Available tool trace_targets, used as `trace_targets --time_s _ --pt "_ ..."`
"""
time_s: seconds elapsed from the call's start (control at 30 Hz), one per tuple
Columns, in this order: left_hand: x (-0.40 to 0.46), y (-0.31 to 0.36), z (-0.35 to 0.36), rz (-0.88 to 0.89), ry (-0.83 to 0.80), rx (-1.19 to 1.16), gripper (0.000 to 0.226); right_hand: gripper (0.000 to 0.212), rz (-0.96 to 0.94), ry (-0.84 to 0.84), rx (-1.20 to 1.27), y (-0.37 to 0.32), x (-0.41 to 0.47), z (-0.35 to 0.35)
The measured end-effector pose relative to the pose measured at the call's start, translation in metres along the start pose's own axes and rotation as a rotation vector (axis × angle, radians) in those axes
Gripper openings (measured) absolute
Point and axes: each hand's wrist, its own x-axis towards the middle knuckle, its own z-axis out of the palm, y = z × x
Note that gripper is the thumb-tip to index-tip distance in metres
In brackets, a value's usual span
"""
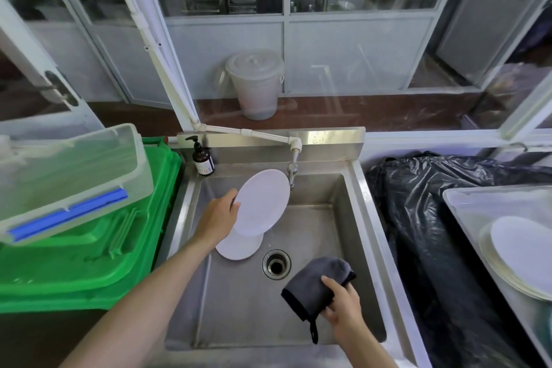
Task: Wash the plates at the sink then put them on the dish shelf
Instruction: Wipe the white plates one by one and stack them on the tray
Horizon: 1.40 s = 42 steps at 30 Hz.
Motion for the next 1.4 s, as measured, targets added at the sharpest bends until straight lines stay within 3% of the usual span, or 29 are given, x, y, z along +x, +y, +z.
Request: trace_targets --time_s 0.43,0.63,0.77,0.83,0.9,0.97,1.1,1.3,1.4 --pt "-0.015 0.024 -0.022 0.227 -0.130 0.505 0.009 0.037 0.004 0.005 -0.080 -0.005 0.000 0.008" --pt "-0.020 0.036 -0.019 0.368 -0.148 0.631 0.005 0.031 -0.021 -0.010 -0.111 -0.006 0.000 0.009" --pt "-0.023 0.028 -0.004 0.403 -0.117 0.672 0.018 0.032 -0.069 -0.027 -0.156 -0.010 -0.004 0.009" --pt "-0.026 0.026 0.001 0.496 -0.047 0.590 0.038 0.031 -0.095 -0.041 -0.159 -0.013 -0.006 0.010" --pt "-0.038 0.034 -0.001 0.370 -0.051 0.468 0.017 0.026 -0.149 -0.057 -0.169 -0.018 -0.011 0.013" --pt "-0.050 0.040 0.005 0.207 -0.013 0.139 0.010 0.019 -0.244 -0.067 -0.208 -0.028 -0.017 0.020" --pt "-0.074 0.054 0.019 -0.057 0.015 -0.334 0.021 0.014 -0.517 -0.112 -0.391 -0.057 -0.023 0.050" --pt "-0.096 0.073 0.030 -0.191 0.078 -0.843 0.031 0.019 -0.881 -0.042 -0.801 -0.074 -0.025 0.099" --pt "-0.103 0.091 0.025 -0.301 0.045 -0.992 0.021 0.019 -0.972 -0.106 -0.927 -0.061 -0.036 0.116"
